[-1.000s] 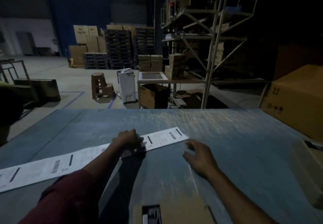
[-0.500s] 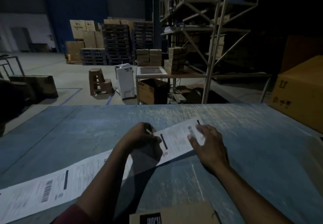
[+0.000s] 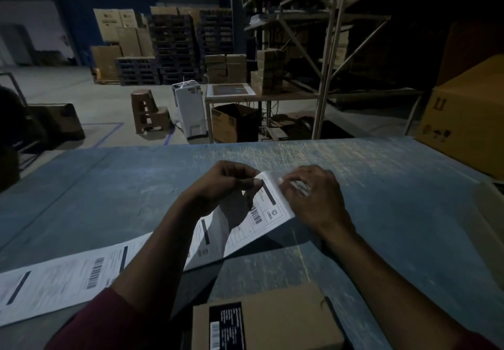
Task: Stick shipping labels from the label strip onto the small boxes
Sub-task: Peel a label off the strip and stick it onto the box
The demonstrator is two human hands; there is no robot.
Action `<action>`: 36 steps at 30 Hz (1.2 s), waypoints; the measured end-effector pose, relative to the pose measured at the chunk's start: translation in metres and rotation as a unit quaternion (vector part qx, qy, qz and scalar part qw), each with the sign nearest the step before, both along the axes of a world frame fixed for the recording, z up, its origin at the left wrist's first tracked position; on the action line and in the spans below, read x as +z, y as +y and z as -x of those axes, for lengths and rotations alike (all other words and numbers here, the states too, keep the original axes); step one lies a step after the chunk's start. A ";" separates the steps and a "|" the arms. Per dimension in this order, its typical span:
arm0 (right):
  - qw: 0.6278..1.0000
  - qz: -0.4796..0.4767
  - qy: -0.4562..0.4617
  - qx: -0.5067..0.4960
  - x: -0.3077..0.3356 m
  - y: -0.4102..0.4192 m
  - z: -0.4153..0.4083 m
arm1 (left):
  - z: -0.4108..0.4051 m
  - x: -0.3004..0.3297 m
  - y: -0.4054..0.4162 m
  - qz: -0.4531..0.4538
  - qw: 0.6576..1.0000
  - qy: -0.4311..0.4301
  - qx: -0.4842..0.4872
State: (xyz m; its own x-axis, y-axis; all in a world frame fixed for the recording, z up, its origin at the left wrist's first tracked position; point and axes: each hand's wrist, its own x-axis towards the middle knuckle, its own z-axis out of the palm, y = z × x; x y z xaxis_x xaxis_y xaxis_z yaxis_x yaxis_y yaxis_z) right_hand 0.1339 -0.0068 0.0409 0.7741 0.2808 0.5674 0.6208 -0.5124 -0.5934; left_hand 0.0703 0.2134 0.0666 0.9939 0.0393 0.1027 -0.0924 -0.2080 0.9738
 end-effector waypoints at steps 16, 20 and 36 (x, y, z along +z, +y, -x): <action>0.989 -0.067 0.129 0.014 0.001 0.002 0.025 | -0.009 -0.014 -0.025 -0.021 0.997 -0.058 -0.046; 0.998 -0.031 0.059 -0.005 0.004 -0.002 0.023 | -0.010 -0.016 -0.029 -0.025 0.996 -0.080 -0.022; 0.999 0.005 0.030 -0.041 0.014 -0.013 0.015 | -0.010 -0.011 -0.031 -0.132 0.991 -0.020 -0.015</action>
State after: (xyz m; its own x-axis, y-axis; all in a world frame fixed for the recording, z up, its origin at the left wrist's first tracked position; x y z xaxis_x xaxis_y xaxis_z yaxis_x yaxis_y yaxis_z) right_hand 0.1187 -0.0199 0.0545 0.8272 0.2217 0.5164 0.5403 -0.5662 -0.6225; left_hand 0.0801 0.1822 0.0558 0.9892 -0.0226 0.1448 -0.1393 -0.4509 0.8816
